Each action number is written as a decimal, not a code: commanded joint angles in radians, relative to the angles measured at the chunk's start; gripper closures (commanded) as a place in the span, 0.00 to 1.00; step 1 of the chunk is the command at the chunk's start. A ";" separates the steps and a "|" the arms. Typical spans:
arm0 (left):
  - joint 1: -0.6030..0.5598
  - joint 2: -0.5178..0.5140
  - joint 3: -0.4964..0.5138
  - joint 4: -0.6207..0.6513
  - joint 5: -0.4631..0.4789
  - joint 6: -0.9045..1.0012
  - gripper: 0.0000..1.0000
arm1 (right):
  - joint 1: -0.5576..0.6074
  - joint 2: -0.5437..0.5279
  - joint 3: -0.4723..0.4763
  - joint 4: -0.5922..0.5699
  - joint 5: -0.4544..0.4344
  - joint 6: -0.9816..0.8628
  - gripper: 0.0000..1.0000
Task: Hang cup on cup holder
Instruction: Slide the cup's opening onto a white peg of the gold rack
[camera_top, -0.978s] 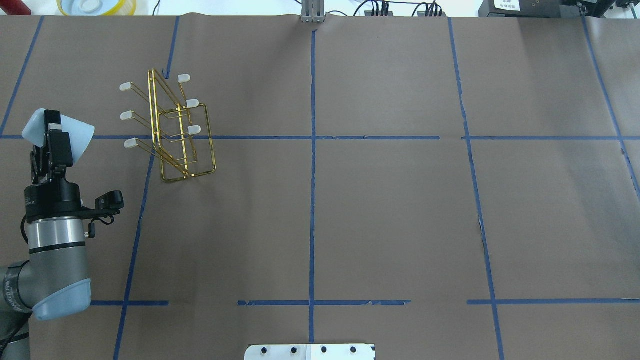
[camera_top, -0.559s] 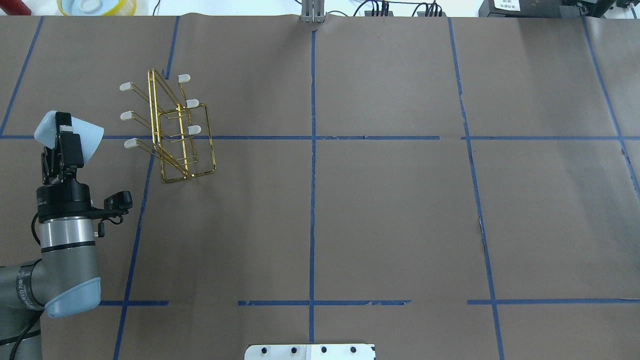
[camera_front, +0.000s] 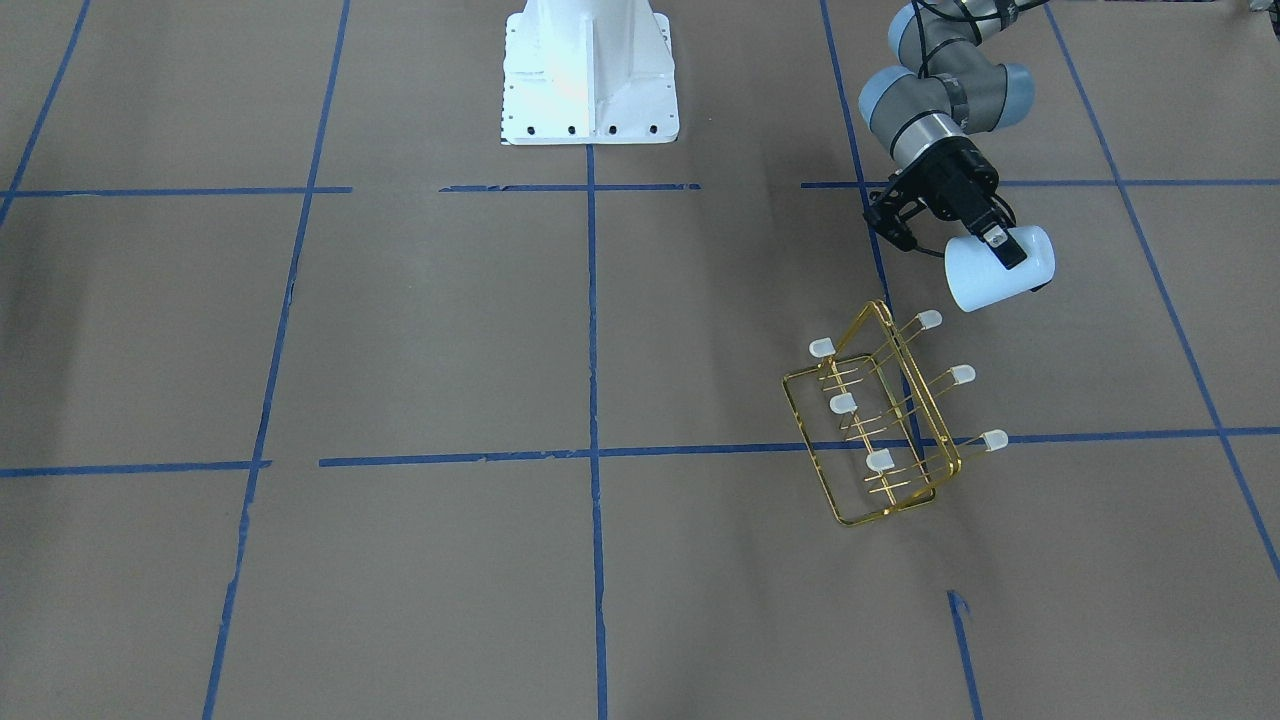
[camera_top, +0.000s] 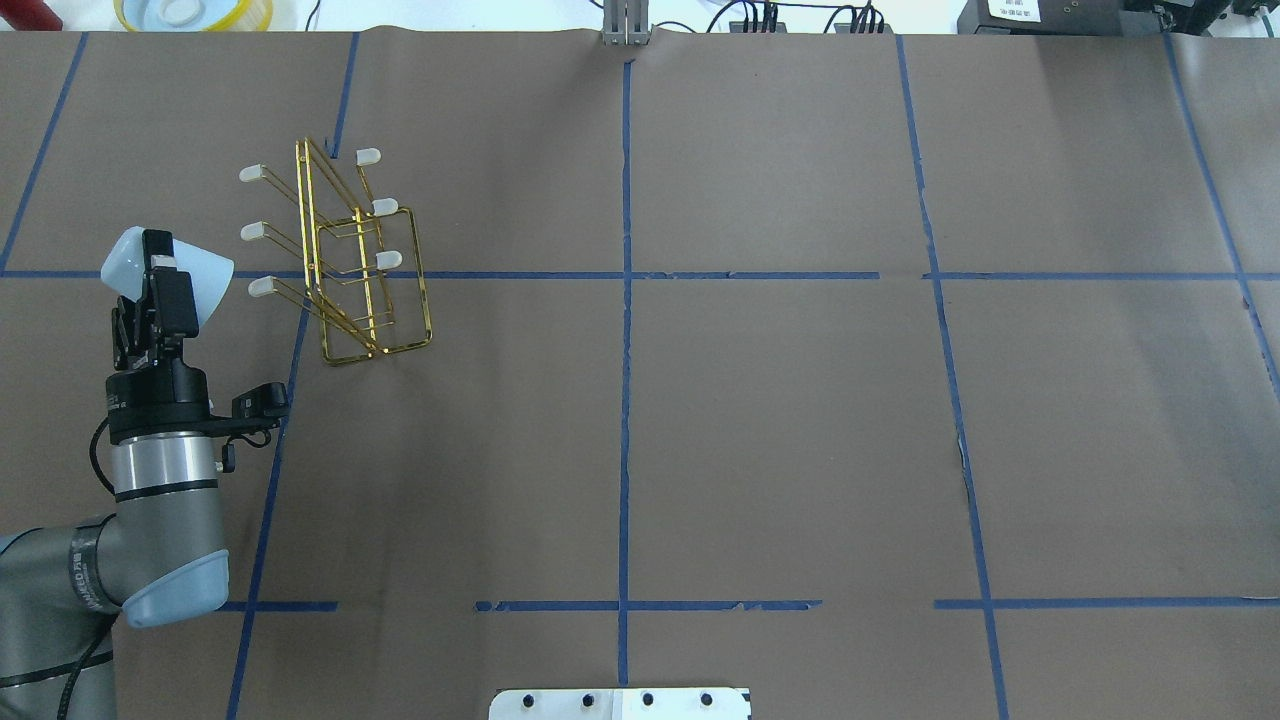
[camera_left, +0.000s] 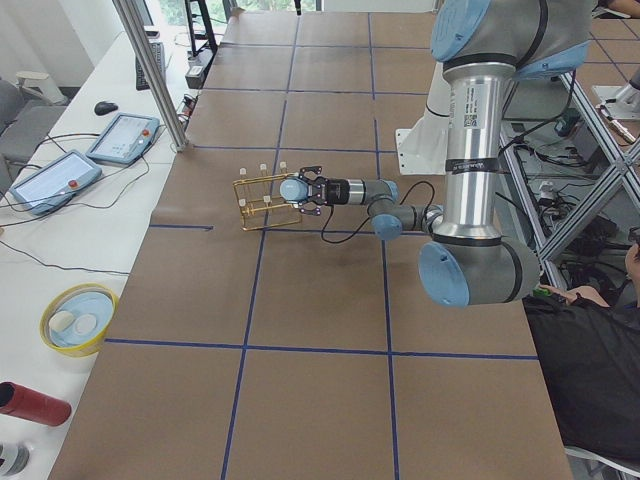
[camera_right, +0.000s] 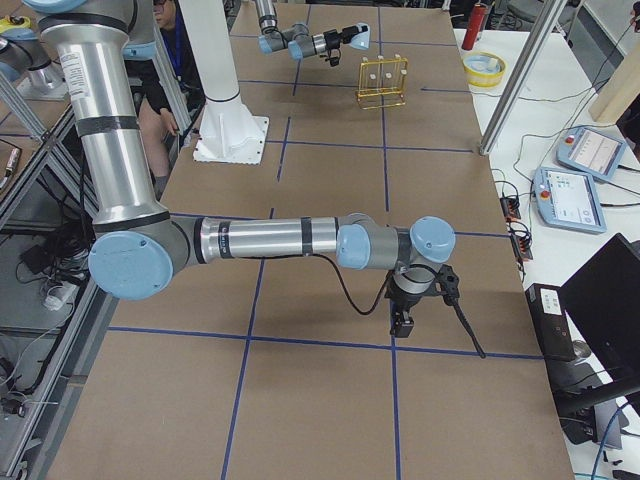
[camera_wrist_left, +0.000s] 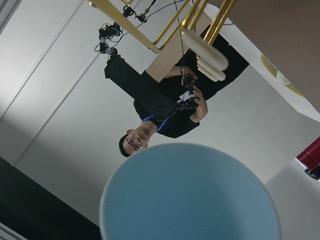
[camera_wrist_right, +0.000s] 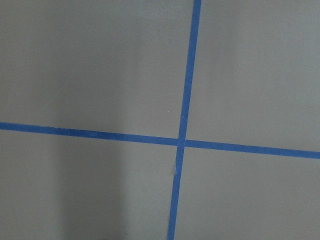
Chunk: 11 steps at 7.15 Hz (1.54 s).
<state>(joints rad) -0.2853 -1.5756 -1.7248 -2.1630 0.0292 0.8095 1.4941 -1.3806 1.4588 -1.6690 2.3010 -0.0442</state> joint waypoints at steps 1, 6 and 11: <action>0.000 -0.032 0.037 0.000 0.000 -0.004 1.00 | 0.000 0.000 0.000 0.000 0.000 0.001 0.00; -0.002 -0.057 0.067 0.011 0.002 0.002 1.00 | 0.000 0.000 0.000 0.000 0.000 0.000 0.00; -0.002 -0.099 0.111 0.012 0.002 0.000 1.00 | 0.000 0.000 0.000 0.000 0.000 0.000 0.00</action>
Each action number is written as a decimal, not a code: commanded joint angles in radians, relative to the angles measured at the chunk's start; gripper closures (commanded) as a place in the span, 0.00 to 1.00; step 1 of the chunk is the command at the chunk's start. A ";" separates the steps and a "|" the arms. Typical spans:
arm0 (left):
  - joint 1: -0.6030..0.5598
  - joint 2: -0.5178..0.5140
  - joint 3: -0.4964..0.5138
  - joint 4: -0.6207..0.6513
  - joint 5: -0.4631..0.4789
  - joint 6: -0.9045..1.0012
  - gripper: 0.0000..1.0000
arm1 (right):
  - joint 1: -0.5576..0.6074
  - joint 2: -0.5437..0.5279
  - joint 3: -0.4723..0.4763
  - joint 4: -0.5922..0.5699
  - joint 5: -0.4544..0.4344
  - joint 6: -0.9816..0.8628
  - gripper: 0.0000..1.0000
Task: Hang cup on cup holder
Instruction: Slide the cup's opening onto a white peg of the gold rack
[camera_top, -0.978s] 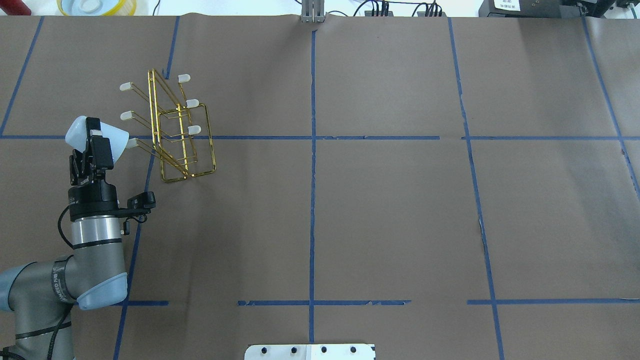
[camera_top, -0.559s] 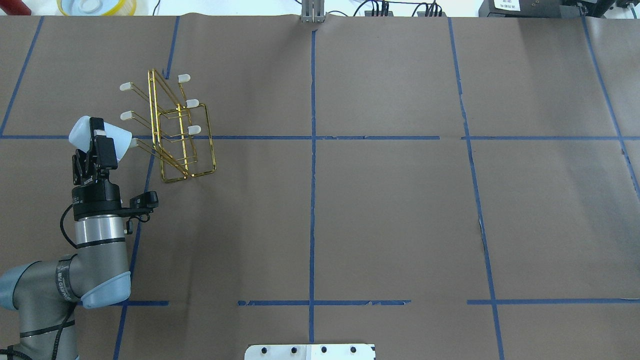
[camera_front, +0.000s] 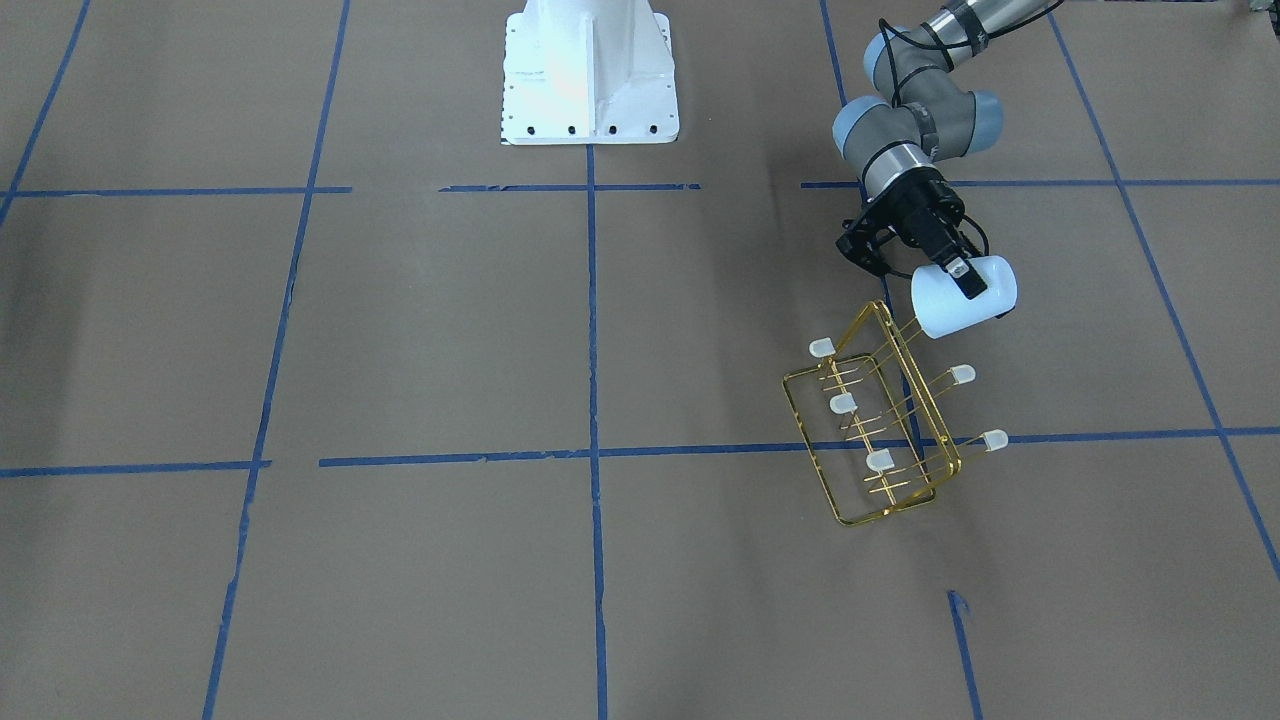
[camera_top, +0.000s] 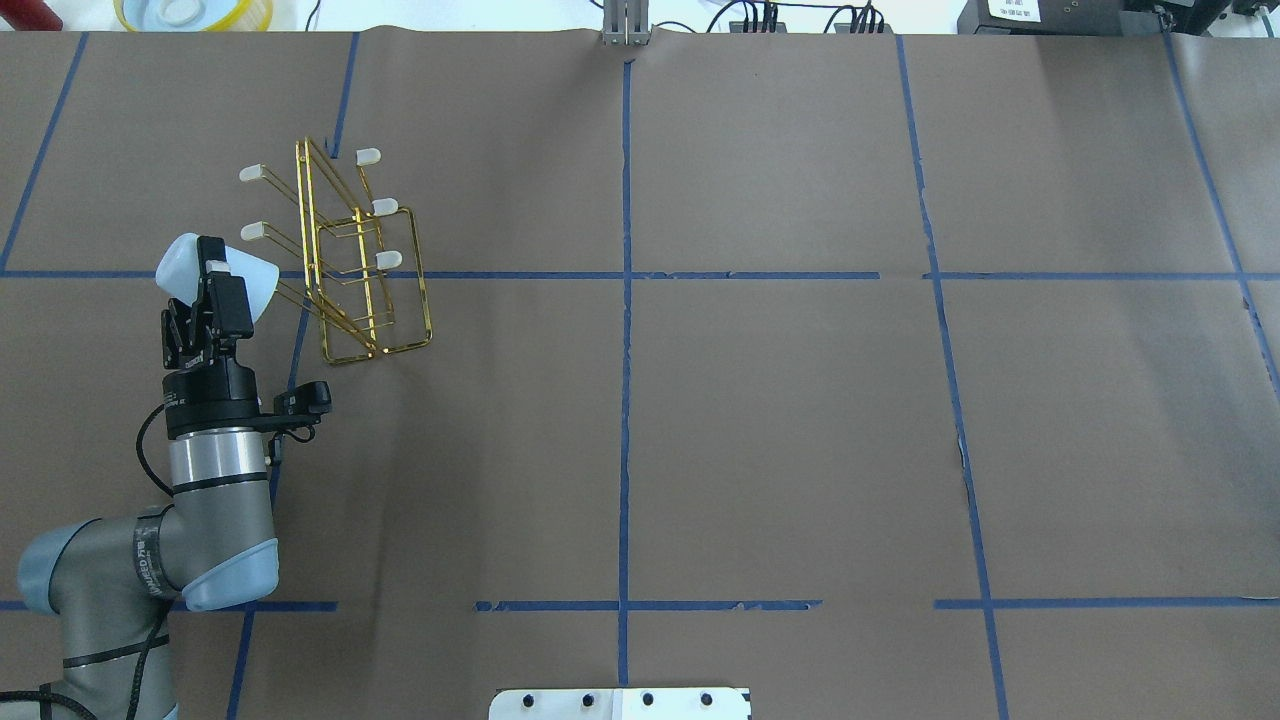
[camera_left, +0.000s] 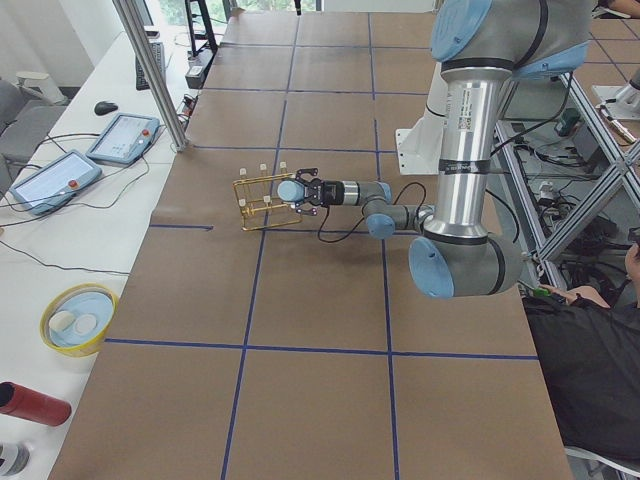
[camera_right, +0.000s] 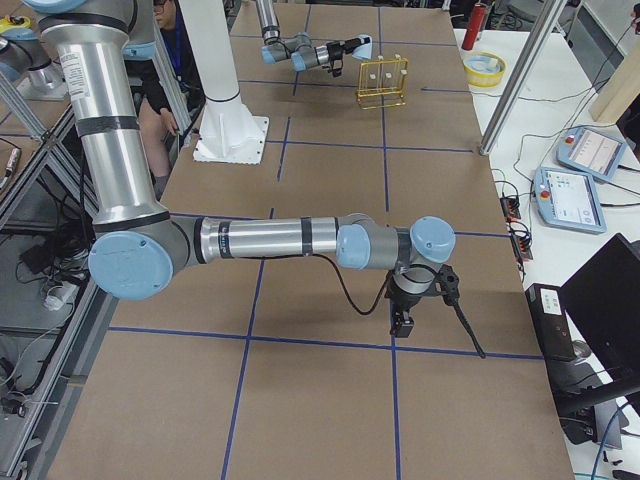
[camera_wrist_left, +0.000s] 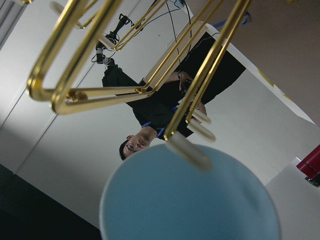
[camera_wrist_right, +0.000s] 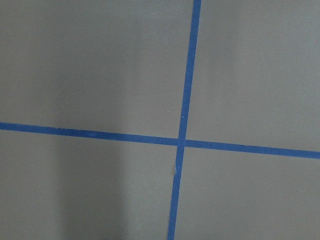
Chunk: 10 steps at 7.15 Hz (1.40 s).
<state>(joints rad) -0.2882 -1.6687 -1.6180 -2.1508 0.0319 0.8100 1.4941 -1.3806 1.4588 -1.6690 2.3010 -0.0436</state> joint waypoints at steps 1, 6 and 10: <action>0.000 -0.011 0.021 0.000 -0.001 0.000 1.00 | 0.000 0.000 0.000 0.000 0.000 0.001 0.00; 0.001 -0.031 0.046 0.000 -0.006 -0.005 0.66 | 0.000 0.000 0.000 0.000 0.000 0.001 0.00; 0.000 -0.031 0.044 -0.001 -0.007 -0.011 0.00 | 0.000 0.000 0.002 0.000 0.000 -0.001 0.00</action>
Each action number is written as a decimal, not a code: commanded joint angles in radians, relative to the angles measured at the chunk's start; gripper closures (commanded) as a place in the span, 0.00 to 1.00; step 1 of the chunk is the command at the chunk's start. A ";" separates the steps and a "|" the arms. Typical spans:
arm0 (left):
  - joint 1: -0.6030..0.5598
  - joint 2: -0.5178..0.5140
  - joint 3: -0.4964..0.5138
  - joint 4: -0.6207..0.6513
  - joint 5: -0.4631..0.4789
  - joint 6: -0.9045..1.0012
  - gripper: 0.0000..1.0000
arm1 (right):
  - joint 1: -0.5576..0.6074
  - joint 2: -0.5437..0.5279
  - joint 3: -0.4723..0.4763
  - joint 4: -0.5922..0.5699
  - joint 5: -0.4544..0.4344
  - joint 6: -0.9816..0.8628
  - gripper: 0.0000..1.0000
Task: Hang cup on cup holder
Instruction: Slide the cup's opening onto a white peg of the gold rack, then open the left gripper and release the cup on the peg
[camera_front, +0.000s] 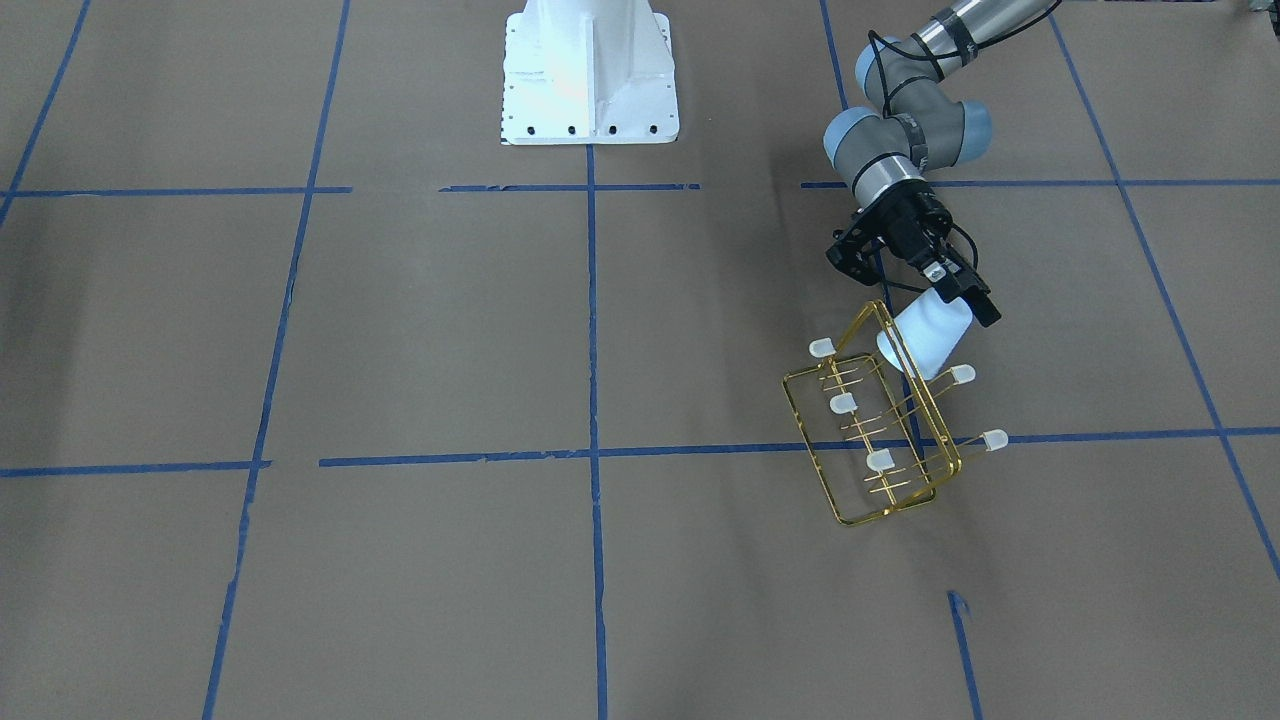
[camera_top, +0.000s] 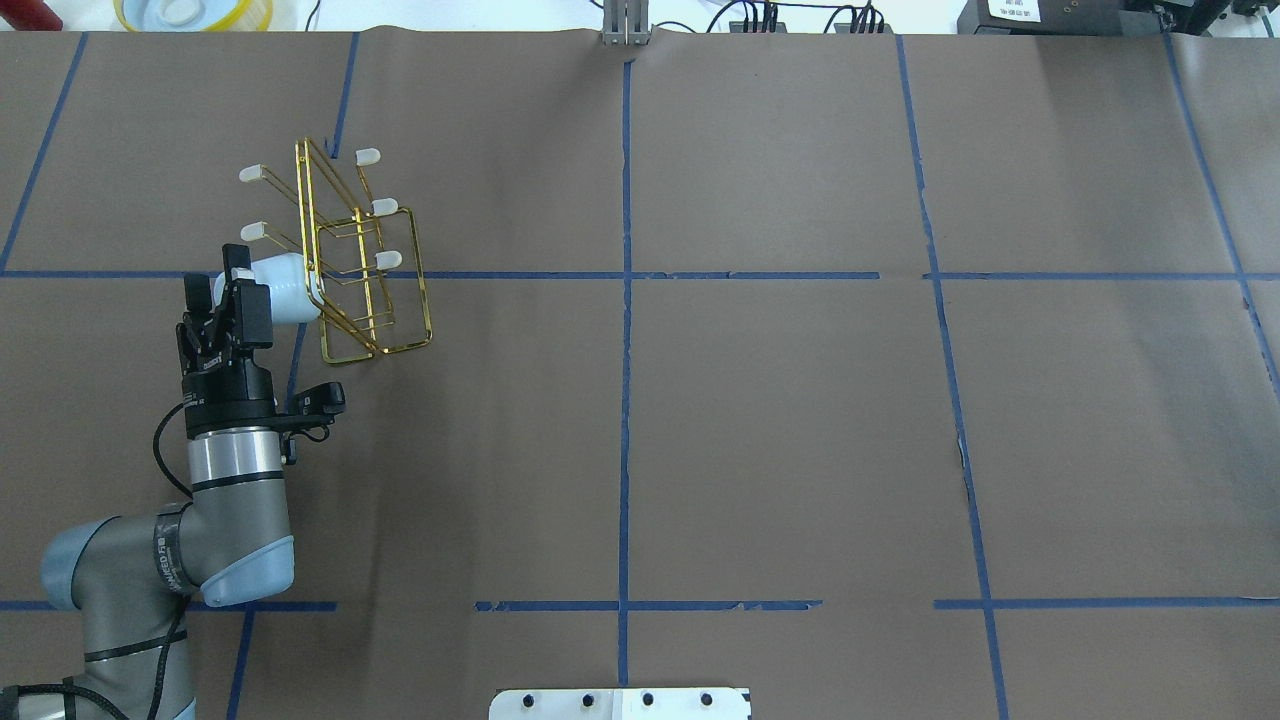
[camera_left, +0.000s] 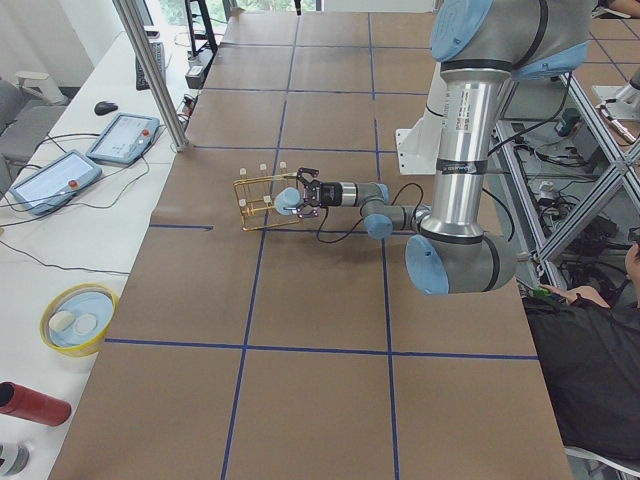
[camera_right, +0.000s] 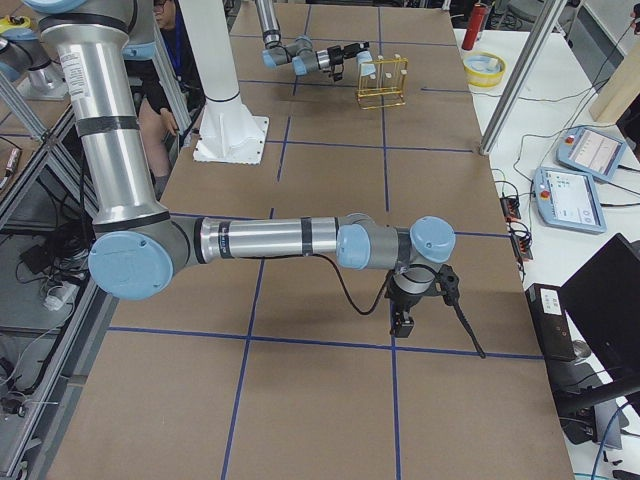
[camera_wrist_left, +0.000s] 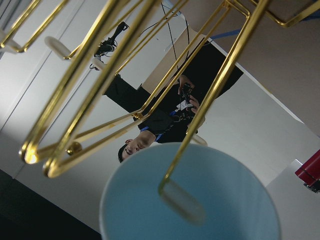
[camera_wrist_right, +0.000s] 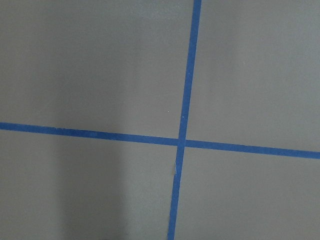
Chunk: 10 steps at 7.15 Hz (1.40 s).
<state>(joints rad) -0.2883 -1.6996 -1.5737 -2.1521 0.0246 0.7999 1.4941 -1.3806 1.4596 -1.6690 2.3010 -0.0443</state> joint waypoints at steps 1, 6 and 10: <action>0.000 0.000 -0.002 0.000 0.000 -0.002 0.00 | 0.000 0.000 -0.001 0.000 0.000 0.001 0.00; -0.008 0.180 -0.170 -0.008 0.000 -0.224 0.00 | -0.002 0.000 -0.001 0.000 0.000 0.001 0.00; -0.003 0.319 -0.245 -0.017 -0.105 -0.983 0.00 | 0.000 0.000 -0.001 0.000 0.000 0.000 0.00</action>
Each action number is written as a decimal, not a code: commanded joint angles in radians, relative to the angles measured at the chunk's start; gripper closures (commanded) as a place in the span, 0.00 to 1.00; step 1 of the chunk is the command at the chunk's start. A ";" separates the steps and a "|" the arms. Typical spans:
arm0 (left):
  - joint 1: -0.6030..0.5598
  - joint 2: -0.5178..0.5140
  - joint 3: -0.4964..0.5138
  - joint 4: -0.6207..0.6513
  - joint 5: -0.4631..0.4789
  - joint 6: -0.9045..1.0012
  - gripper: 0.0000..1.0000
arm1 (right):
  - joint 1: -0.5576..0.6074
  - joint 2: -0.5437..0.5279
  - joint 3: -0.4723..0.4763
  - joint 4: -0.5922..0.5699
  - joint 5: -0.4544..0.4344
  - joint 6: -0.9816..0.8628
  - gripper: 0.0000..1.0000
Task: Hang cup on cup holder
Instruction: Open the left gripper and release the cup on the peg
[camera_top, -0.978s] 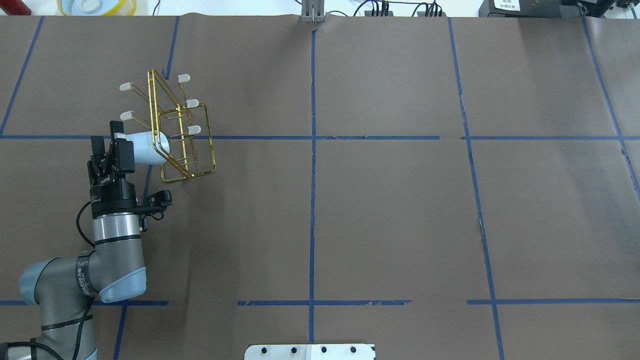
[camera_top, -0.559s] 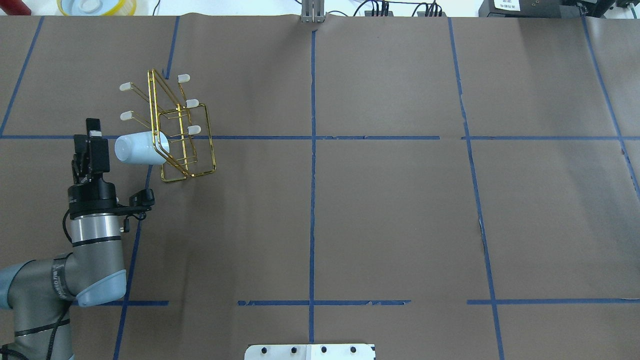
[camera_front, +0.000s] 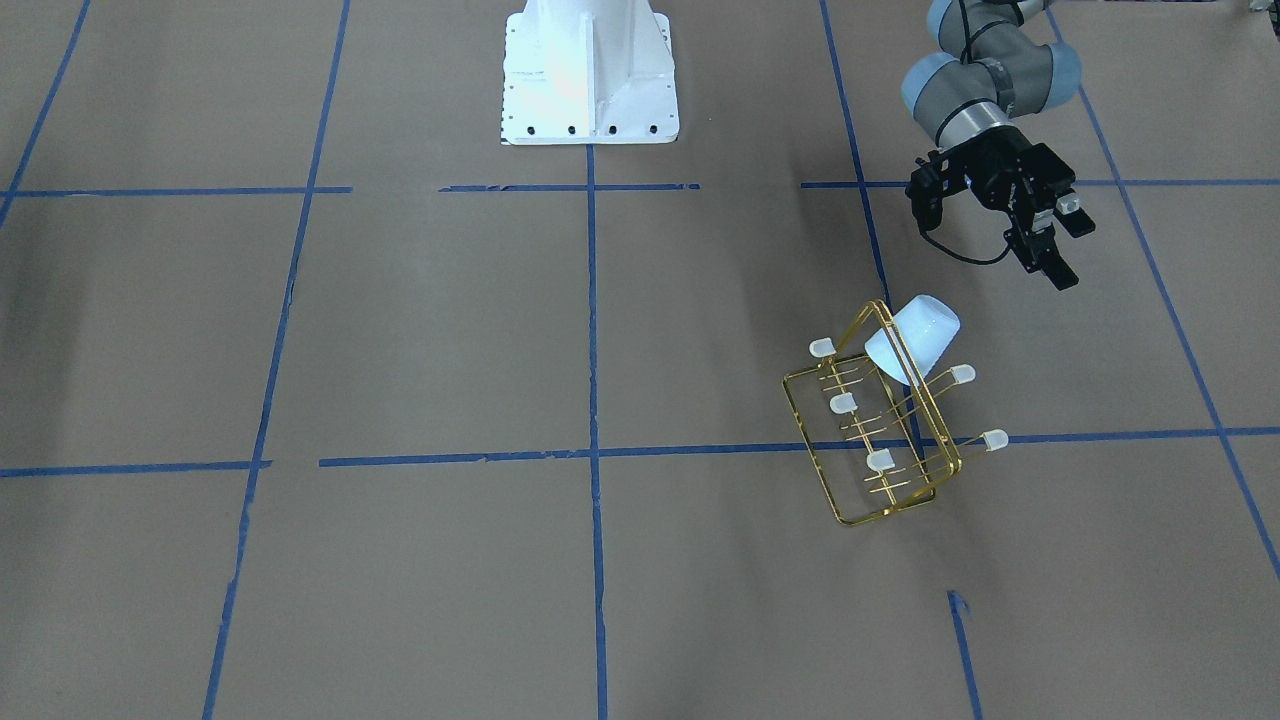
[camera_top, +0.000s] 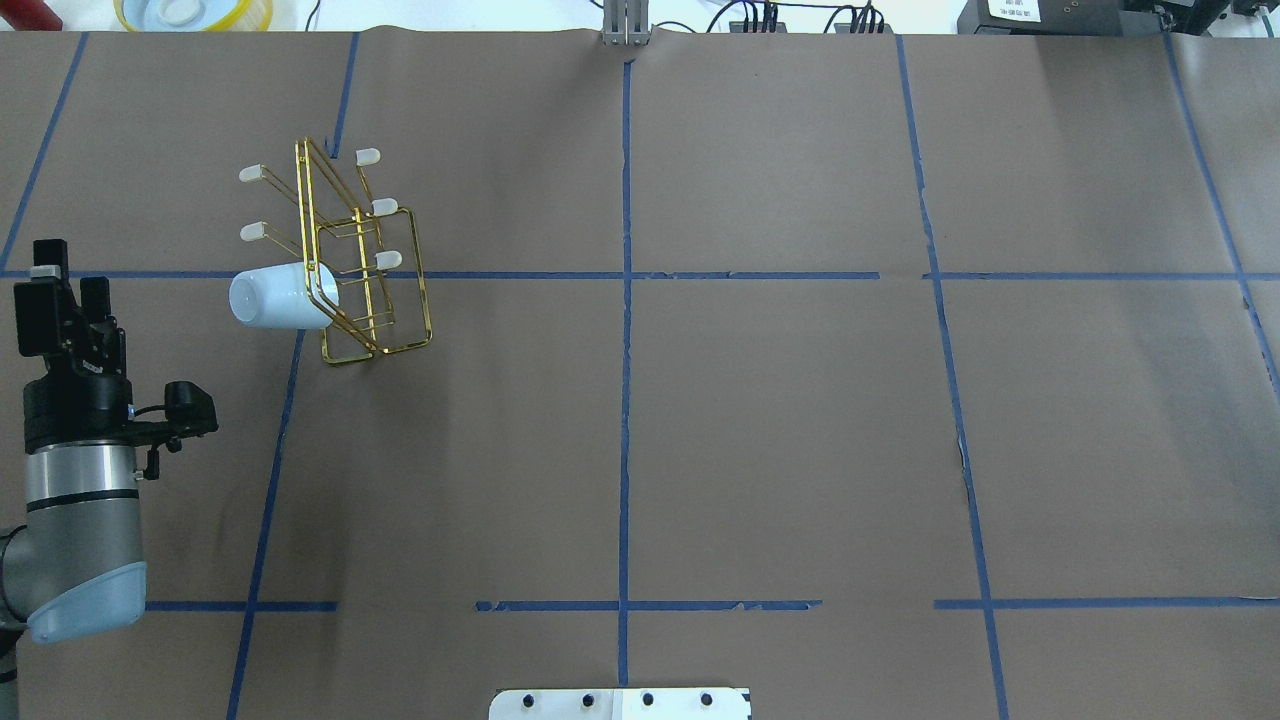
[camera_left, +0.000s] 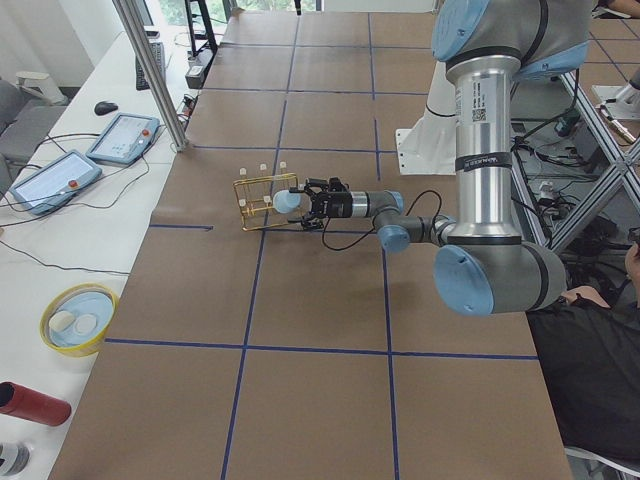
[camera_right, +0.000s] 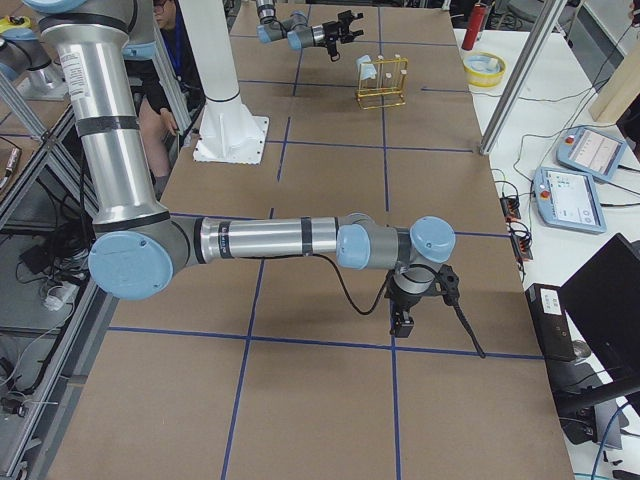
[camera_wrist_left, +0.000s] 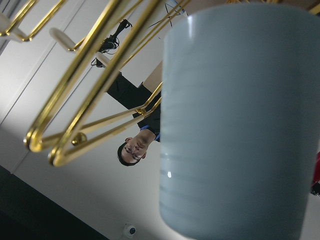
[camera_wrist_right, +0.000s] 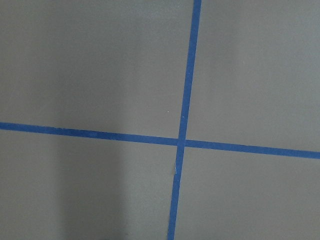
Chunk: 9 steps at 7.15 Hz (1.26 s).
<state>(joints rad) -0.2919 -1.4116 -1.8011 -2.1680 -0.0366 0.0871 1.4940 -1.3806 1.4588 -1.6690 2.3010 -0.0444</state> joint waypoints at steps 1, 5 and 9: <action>0.000 0.051 -0.035 -0.003 -0.087 -0.476 0.00 | 0.000 0.000 0.000 0.000 0.000 0.000 0.00; 0.000 0.069 -0.064 -0.291 -0.215 -0.926 0.00 | -0.001 0.000 0.000 0.000 0.000 0.000 0.00; -0.033 0.071 -0.067 -0.780 -0.608 -0.951 0.00 | 0.000 0.000 0.000 0.000 0.000 0.000 0.00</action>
<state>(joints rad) -0.3030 -1.3412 -1.8674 -2.8447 -0.5497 -0.8605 1.4938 -1.3806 1.4588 -1.6690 2.3010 -0.0444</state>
